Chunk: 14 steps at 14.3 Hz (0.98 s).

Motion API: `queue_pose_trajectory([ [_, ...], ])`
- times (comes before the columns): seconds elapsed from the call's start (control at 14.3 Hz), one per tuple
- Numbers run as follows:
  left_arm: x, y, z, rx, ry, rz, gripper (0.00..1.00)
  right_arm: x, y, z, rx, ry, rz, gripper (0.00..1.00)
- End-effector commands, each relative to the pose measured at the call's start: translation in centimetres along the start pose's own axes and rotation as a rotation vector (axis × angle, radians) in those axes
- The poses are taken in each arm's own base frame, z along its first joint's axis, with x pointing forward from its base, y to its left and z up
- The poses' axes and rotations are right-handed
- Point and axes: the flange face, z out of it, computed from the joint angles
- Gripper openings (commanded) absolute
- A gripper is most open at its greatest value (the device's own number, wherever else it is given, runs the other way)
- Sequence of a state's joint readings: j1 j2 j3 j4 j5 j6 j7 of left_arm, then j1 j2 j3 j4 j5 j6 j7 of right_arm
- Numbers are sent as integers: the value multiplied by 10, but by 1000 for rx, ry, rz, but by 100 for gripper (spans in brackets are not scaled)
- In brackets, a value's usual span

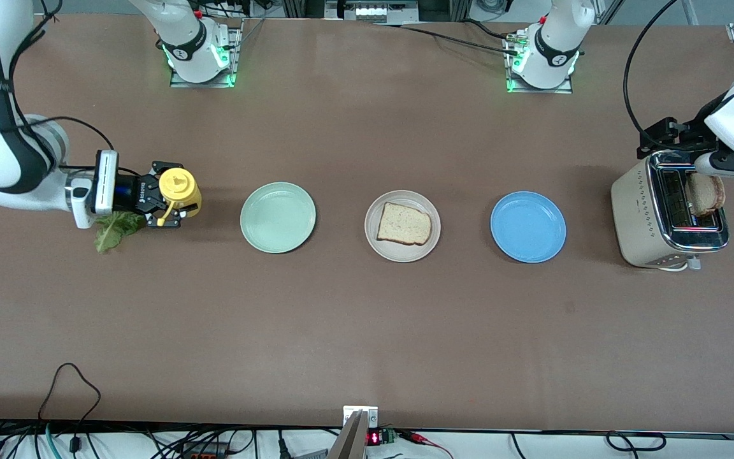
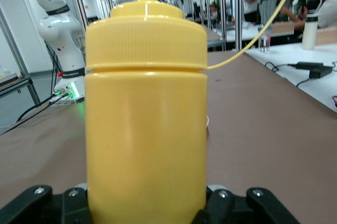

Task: Make sandwich in beige plate with both arms
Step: 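Lower the bottle onto the table and open the right gripper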

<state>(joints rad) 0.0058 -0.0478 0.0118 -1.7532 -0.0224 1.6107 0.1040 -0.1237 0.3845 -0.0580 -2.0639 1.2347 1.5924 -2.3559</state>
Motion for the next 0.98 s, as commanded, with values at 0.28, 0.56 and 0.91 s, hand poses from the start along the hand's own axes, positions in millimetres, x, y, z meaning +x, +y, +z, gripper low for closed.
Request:
queue_pose_trajectory([
  [0.28,6,0,-6,-21,-3,4,100,-117,-16,-1,-26,169,-90,25],
  [0.56,6,1,-6,-21,-3,6,100,-153,-26,10,-43,247,-133,25],
  [0.91,6,1,-6,-21,-3,7,100,-176,-28,9,-61,257,-126,27],
])
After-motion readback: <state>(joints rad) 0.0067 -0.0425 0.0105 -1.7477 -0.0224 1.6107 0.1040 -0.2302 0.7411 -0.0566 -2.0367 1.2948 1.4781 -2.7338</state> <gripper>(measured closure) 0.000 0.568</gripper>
